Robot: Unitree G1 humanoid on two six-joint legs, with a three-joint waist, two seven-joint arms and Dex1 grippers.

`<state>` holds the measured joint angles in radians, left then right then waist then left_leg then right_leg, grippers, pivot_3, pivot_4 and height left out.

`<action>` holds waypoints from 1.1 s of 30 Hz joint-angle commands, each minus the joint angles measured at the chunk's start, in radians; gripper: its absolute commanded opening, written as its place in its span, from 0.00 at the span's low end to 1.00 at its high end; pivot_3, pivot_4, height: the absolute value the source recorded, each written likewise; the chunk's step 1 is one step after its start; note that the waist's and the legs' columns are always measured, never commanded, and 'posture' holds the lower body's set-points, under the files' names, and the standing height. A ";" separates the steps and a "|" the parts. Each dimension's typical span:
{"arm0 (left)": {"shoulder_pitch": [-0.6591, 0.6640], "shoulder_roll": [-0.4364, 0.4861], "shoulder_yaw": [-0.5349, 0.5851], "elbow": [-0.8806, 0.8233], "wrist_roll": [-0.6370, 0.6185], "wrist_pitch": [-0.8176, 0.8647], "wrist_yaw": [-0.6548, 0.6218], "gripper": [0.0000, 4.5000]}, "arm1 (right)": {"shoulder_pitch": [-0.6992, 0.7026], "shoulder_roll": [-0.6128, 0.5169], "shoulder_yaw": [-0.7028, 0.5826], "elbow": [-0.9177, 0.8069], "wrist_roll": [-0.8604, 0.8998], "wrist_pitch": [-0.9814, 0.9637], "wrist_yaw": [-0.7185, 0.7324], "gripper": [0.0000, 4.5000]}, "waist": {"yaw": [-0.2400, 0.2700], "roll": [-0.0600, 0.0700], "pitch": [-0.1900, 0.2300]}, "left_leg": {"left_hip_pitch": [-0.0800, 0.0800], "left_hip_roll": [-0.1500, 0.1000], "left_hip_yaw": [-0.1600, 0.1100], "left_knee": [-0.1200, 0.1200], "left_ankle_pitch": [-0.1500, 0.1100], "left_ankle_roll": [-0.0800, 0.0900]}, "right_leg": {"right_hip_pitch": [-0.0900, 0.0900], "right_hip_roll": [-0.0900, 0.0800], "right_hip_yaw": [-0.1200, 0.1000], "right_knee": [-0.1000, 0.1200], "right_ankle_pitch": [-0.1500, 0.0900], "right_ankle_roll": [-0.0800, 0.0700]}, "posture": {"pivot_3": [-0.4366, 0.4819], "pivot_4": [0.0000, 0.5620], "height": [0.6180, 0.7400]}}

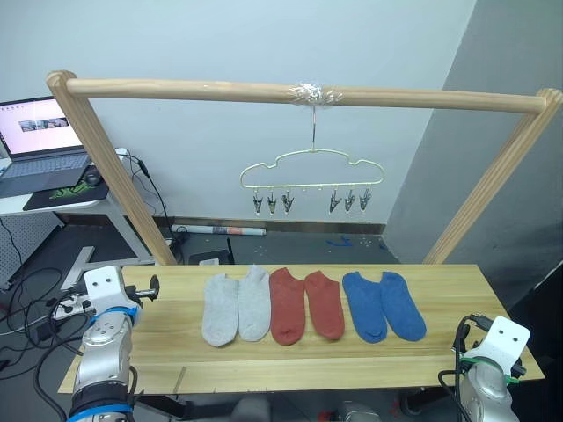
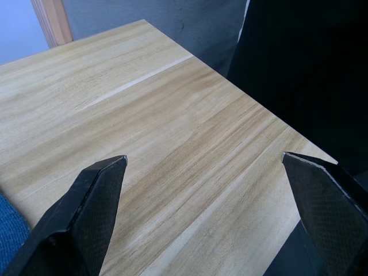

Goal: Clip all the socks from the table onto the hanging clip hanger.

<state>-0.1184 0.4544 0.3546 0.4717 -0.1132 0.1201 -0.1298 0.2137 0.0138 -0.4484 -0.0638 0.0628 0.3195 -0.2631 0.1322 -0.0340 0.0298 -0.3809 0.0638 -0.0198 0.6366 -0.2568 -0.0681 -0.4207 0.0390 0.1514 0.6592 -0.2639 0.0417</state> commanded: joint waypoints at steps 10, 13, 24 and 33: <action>-0.024 0.010 0.027 -0.040 -0.017 -0.026 0.016 0.99 | -0.019 -0.009 -0.001 -0.007 0.001 -0.016 -0.012 1.00 | 0.001 -0.001 -0.001 | 0.000 0.000 0.000 0.000 0.000 0.000 | 0.000 0.000 0.000 0.001 0.000 0.000 | 0.85 0.02 1.00; -0.024 0.009 0.030 -0.046 -0.027 -0.032 0.008 0.99 | -0.018 -0.010 -0.001 -0.010 -0.001 -0.014 -0.012 1.00 | 0.001 -0.001 -0.001 | 0.001 0.000 0.000 0.000 0.000 0.000 | 0.000 0.000 0.000 0.001 0.000 0.000 | 0.85 0.02 1.00; 0.067 0.005 0.017 -0.270 -0.117 0.008 -0.108 0.99 | -0.013 -0.058 0.133 -0.107 -0.038 0.006 0.080 1.00 | -0.003 0.002 0.001 | 0.001 0.000 0.000 0.000 0.000 0.000 | 0.000 0.000 0.000 0.002 -0.001 -0.001 | 0.83 0.07 1.00; 0.117 -0.033 -0.113 -0.574 -0.136 0.074 -0.197 0.74 | -0.089 -0.240 0.436 -0.260 -0.013 0.052 0.446 1.00 | -0.001 0.006 0.009 | 0.002 0.000 0.000 0.001 0.000 0.000 | 0.001 0.000 0.001 0.002 -0.001 -0.001 | 0.82 0.12 1.00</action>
<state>0.0081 0.4236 0.2643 -0.0427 -0.2562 0.1834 -0.3198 0.1440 -0.2024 -0.0357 -0.2692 0.0337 0.3615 0.1203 0.1308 -0.0283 0.0385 -0.3790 0.0638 -0.0198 0.6375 -0.2565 -0.0678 -0.4199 0.0392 0.1518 0.6616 -0.2650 0.0405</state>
